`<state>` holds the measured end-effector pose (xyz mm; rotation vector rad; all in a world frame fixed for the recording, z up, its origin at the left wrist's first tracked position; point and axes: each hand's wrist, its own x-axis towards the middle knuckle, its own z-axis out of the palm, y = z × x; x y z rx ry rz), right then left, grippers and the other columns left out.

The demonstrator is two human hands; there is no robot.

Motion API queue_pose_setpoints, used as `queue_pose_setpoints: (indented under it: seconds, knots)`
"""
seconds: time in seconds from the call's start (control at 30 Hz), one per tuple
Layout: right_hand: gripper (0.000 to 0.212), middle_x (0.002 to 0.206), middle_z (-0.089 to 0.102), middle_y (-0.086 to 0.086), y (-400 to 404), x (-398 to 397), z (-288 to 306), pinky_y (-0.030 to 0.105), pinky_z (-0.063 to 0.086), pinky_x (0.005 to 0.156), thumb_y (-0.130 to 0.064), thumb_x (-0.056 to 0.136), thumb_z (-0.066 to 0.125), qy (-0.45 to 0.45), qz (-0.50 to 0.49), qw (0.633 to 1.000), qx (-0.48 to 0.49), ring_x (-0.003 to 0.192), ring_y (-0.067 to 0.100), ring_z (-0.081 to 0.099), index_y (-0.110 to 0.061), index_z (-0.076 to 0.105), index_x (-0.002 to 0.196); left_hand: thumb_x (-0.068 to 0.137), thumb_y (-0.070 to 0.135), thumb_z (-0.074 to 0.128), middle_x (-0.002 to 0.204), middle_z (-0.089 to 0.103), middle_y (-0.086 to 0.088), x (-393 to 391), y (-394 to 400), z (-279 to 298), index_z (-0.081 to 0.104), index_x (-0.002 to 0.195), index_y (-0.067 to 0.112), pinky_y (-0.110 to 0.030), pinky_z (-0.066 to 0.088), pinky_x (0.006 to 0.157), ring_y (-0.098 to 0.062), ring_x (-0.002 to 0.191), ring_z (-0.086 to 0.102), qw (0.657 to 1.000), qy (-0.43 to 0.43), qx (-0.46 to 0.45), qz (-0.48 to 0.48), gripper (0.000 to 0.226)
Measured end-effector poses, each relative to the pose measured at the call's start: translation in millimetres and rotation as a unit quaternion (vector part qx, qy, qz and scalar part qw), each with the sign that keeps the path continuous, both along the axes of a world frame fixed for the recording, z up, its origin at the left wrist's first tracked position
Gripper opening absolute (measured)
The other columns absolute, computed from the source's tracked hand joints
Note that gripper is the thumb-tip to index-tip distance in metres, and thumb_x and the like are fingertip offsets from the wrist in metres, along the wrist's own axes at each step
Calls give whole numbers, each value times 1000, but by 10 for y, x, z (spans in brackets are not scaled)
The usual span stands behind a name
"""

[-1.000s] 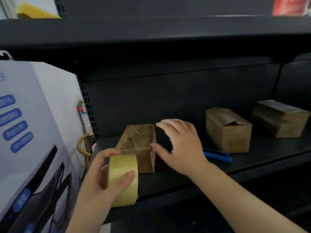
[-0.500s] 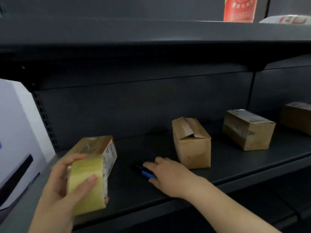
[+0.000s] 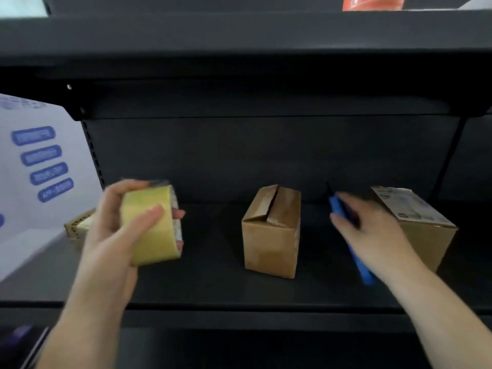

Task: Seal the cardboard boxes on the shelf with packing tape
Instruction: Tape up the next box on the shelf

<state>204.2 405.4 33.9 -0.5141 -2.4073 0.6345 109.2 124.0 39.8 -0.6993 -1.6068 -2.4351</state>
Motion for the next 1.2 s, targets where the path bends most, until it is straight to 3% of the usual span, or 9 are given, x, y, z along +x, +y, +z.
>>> queue_pose_setpoints:
  seconds: [0.1,0.23,0.37,0.47,0.63,0.77,0.97,1.07,1.2]
  knots:
    - [45,137,44,11,89,-235,-371,33,43,93,-34,95,45,-224,-60,972,43,117,27,52,-24,40,139,73,9,62,92,71,-1,-5,246,-116,59,85,27,-28,53,44,-17,74,72,998,-34,-53,-30,22]
    - [43,138,37,8,31,-435,-378,35,45,84,-32,97,39,-365,-110,920,97,120,28,45,-27,37,139,61,19,70,106,66,-9,-85,380,-244,60,94,26,-39,55,55,-26,90,70,986,-103,-120,-61,34]
    - [41,137,43,8,-23,-479,-74,38,46,90,-27,98,33,-212,-94,965,124,123,28,43,-25,37,139,57,22,72,106,67,-8,-181,421,-273,58,99,29,-48,56,65,-28,96,67,973,-154,-160,-66,44]
    - [45,148,36,-1,-134,-558,250,36,31,109,-39,98,33,-30,76,995,57,136,19,31,-31,33,142,56,23,71,102,70,-8,-204,420,-248,57,102,28,-44,56,60,-27,93,67,969,-164,-172,-73,48]
    - [49,155,18,-12,-260,-813,217,45,-9,115,-52,92,38,-202,255,945,26,142,4,5,-38,34,139,56,24,71,95,72,-10,-166,346,-223,59,100,28,-41,56,57,-25,88,69,969,-150,-176,-83,46]
    - [48,154,14,-18,-214,-740,102,43,-1,117,-50,92,42,-207,241,944,-87,141,2,2,-43,32,139,56,23,71,88,74,-7,-118,271,-173,61,96,27,-43,56,57,-22,84,71,972,-130,-175,-92,41]
    - [57,158,5,-2,-730,-806,135,63,-1,110,-55,95,15,-294,62,952,55,144,21,-2,-31,18,148,58,18,69,97,70,-8,-171,222,-76,63,92,26,-38,55,52,-22,81,72,970,-131,-172,-113,35]
    - [65,158,-8,4,-900,-849,299,68,-9,106,-59,93,8,-335,89,936,57,143,27,-14,-27,4,150,60,16,66,80,74,-4,-220,127,-47,64,89,26,-30,53,45,-16,67,72,968,-134,-177,-119,30]
    - [93,150,-15,-23,-429,-610,860,44,-5,114,-69,73,54,-313,271,909,53,137,3,-17,-49,-2,143,33,34,90,78,75,0,-231,-91,-46,69,79,28,-29,54,45,-17,67,72,974,-113,-156,-120,52]
